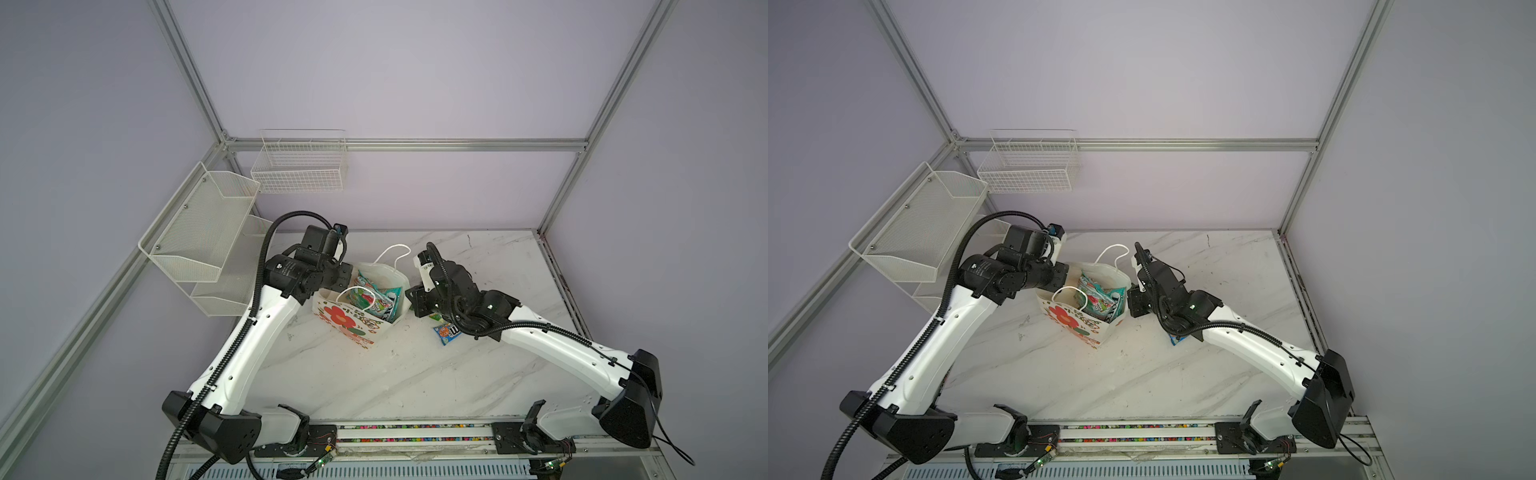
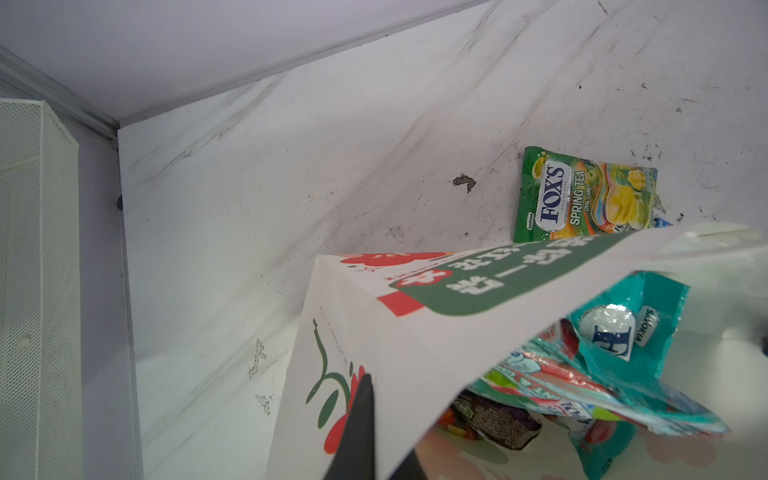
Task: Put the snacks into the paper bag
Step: 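Lower the open right gripper onto the blue M&M's pack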
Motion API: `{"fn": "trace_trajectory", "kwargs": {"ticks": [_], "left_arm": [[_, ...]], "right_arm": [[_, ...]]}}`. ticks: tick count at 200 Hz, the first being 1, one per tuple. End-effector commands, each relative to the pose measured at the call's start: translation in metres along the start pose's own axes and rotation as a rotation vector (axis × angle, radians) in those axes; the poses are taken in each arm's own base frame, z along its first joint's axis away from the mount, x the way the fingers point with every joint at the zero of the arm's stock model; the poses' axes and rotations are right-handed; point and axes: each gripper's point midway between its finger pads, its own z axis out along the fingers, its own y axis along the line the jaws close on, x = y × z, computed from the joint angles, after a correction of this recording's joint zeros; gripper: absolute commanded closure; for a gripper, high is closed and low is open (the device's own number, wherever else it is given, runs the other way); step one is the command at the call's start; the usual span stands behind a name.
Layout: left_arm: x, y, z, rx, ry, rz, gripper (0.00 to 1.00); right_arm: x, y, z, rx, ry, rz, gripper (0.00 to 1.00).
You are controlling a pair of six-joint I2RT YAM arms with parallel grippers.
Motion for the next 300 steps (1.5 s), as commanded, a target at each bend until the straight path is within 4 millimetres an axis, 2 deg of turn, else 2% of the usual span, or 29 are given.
{"fn": "trace_trajectory", "kwargs": {"ticks": [1,9,24,53,91,122,155,188,228,300], "left_arm": [[0.004,0.001,0.007,-0.008,0.009,-0.023,1.00],[0.003,0.001,0.006,-0.008,0.006,-0.025,1.00],[0.000,0.001,0.003,-0.005,-0.005,-0.027,1.00],[-0.003,0.004,-0.002,-0.019,-0.013,-0.025,1.00],[-0.006,0.005,-0.006,-0.021,-0.023,-0.025,1.00],[-0.011,0.001,-0.013,0.007,-0.046,-0.035,1.00],[-0.015,0.000,-0.022,0.022,-0.070,-0.042,1.00],[-0.016,-0.004,-0.029,0.054,-0.086,-0.053,1.00],[-0.021,-0.008,-0.036,0.085,-0.107,-0.061,1.00],[-0.026,-0.012,-0.046,0.113,-0.133,-0.073,1.00]], "right_arm": [[-0.034,0.003,-0.021,0.001,-0.102,-0.013,0.34],[-0.037,0.003,-0.024,0.000,-0.111,-0.016,0.24],[-0.040,-0.003,-0.030,0.025,-0.131,-0.008,0.13],[-0.035,-0.031,-0.038,0.086,-0.142,0.041,0.03],[-0.024,-0.076,-0.036,0.142,-0.117,0.137,0.03],[-0.012,-0.112,-0.026,0.189,-0.078,0.219,0.03],[0.013,-0.157,-0.017,0.284,-0.036,0.325,0.03],[0.038,-0.189,-0.012,0.345,0.004,0.400,0.03],[0.061,-0.203,-0.007,0.367,0.043,0.465,0.03],[0.104,-0.204,0.007,0.363,0.150,0.606,0.03]]}}
